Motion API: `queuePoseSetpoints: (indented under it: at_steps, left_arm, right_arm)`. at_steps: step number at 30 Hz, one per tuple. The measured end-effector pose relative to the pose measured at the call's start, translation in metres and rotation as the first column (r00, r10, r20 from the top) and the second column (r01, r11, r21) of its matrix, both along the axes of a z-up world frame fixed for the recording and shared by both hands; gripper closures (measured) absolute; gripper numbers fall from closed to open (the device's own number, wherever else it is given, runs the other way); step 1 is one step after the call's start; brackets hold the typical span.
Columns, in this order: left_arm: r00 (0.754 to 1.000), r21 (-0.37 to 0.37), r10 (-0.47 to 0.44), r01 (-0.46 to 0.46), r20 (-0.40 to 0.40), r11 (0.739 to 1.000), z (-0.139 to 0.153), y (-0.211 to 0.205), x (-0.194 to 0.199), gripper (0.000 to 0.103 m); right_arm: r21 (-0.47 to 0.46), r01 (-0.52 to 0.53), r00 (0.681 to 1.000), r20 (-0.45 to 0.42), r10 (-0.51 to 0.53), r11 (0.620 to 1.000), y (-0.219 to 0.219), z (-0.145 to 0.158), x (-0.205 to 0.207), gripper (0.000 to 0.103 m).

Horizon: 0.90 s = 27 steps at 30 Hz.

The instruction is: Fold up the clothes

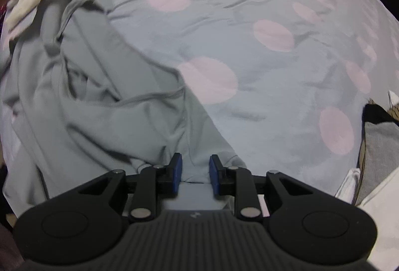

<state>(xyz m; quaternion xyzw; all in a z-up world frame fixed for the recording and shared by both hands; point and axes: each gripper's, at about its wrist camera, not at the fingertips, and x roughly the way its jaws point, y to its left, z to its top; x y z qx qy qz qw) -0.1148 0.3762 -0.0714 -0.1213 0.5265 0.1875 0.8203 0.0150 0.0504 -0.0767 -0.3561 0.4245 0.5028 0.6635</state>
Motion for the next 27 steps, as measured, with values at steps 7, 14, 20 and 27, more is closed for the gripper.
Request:
queuePoseSetpoints:
  at_steps: [7,14,20,27]
  left_arm:
    - [0.999,0.005,0.006,-0.007,0.038,1.0,0.008,-0.001,-0.002,0.085]
    - [0.998,0.016,0.019,-0.02,0.059,1.0,0.011,0.0,-0.001,0.085]
    - [0.996,0.017,0.017,-0.019,0.087,1.0,0.019,0.0,0.002,0.085]
    - [0.997,0.025,0.002,-0.004,0.071,1.0,0.016,-0.003,0.005,0.085]
  right_arm:
    - [0.091,0.115,0.993,0.003,-0.116,0.989,-0.007,0.021,0.014,0.1]
    - [0.2,0.327,0.945,-0.037,-0.326,0.924,-0.017,0.043,0.048,0.1]
    - [0.208,0.369,0.929,-0.041,-0.369,0.906,-0.015,0.053,0.057,0.09]
    - [0.183,0.264,0.964,-0.065,-0.256,0.947,-0.013,0.056,0.043,0.067]
